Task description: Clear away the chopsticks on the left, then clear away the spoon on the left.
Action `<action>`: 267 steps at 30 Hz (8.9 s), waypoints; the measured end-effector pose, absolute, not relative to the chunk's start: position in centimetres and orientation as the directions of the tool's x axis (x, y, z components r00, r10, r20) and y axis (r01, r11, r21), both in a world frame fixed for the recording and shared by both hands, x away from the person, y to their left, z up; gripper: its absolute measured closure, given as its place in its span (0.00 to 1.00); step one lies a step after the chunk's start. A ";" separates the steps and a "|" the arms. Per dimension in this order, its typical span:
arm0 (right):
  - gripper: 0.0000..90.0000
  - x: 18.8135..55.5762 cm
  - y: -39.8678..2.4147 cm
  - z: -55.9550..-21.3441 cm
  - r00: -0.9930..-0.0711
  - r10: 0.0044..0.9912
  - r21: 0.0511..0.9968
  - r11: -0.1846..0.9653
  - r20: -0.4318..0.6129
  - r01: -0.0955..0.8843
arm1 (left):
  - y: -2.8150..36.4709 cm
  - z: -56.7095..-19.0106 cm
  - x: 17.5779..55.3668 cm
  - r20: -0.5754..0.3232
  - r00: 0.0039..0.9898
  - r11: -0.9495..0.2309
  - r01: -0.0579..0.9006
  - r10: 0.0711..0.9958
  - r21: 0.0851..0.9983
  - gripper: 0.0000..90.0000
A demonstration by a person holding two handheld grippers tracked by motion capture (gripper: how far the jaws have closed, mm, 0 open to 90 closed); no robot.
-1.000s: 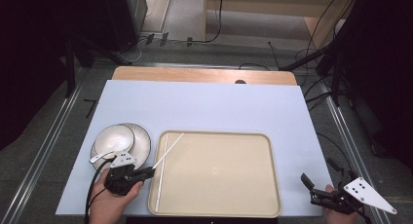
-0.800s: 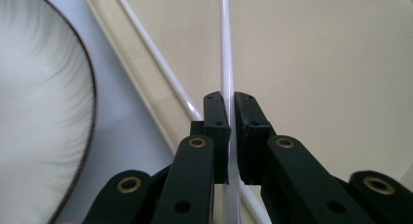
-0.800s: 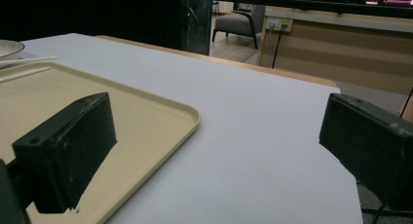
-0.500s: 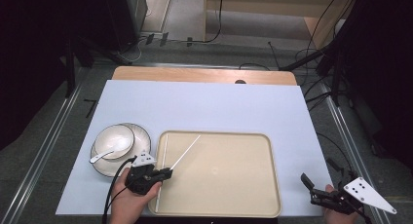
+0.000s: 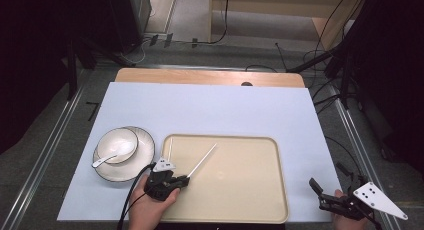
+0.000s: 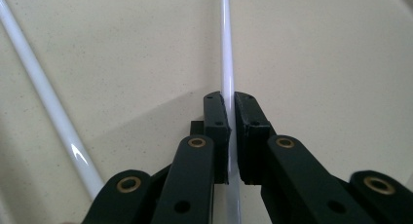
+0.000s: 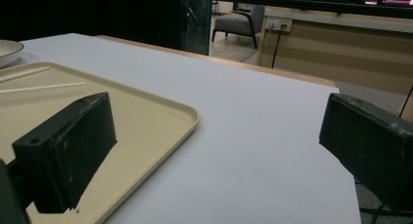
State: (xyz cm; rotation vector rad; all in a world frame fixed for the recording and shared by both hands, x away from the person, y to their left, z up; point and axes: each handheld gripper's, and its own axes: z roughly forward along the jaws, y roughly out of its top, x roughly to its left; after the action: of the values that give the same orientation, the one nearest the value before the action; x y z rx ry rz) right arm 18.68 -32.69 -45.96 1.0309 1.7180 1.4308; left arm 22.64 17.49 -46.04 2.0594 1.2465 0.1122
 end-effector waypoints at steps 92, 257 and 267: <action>0.00 18.7 -32.5 -46.1 -0.473 0.881 0.984 0.072 0.014 0.163 | 21.4 -44.5 21.8 -0.176 0.455 -0.233 0.706 0.873 0.669 1.00; 0.00 19.2 -32.4 -46.3 -0.470 0.883 0.980 0.100 -0.008 0.170 | 38.7 -41.3 20.2 -0.442 0.259 0.200 0.625 0.859 0.754 0.96; 0.00 19.2 -32.5 -46.3 -0.466 0.885 0.981 0.098 -0.008 0.169 | 38.1 -40.6 19.7 -0.406 0.294 0.172 0.587 0.866 0.791 0.96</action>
State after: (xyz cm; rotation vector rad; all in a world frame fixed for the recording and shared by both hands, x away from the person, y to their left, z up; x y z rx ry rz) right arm 19.20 -32.47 -46.27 1.0394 1.7339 1.4161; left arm 19.75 38.05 -40.63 1.5188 1.3963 0.3351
